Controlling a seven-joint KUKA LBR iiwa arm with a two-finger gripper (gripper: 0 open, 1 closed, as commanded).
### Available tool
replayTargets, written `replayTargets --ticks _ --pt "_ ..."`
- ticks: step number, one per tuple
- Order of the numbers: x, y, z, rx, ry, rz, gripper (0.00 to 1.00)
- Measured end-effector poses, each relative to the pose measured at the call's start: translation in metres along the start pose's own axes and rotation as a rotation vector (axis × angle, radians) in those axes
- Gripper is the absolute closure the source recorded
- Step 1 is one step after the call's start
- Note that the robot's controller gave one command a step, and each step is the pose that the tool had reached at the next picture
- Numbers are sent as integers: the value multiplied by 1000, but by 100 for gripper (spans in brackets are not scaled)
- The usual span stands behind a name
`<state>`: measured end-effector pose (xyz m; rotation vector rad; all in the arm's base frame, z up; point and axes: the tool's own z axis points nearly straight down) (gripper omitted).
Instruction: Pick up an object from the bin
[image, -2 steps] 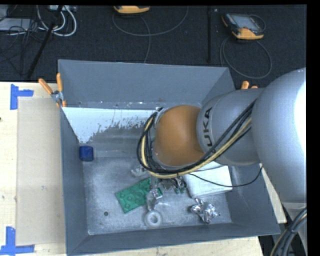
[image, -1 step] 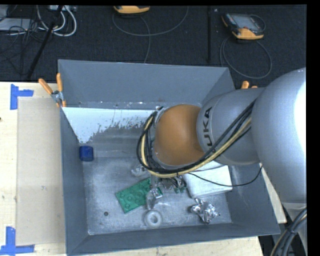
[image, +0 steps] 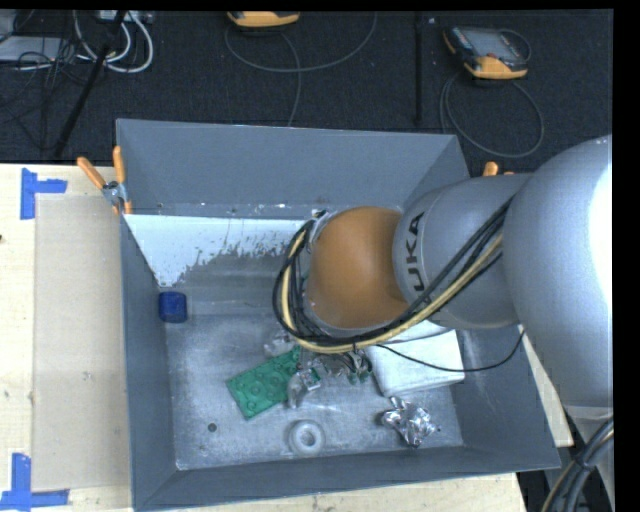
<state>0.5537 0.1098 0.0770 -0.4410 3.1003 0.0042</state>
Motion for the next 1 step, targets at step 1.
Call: replayTargets --ticks 1 --pt "-2 0 -51 1 6 4 100"
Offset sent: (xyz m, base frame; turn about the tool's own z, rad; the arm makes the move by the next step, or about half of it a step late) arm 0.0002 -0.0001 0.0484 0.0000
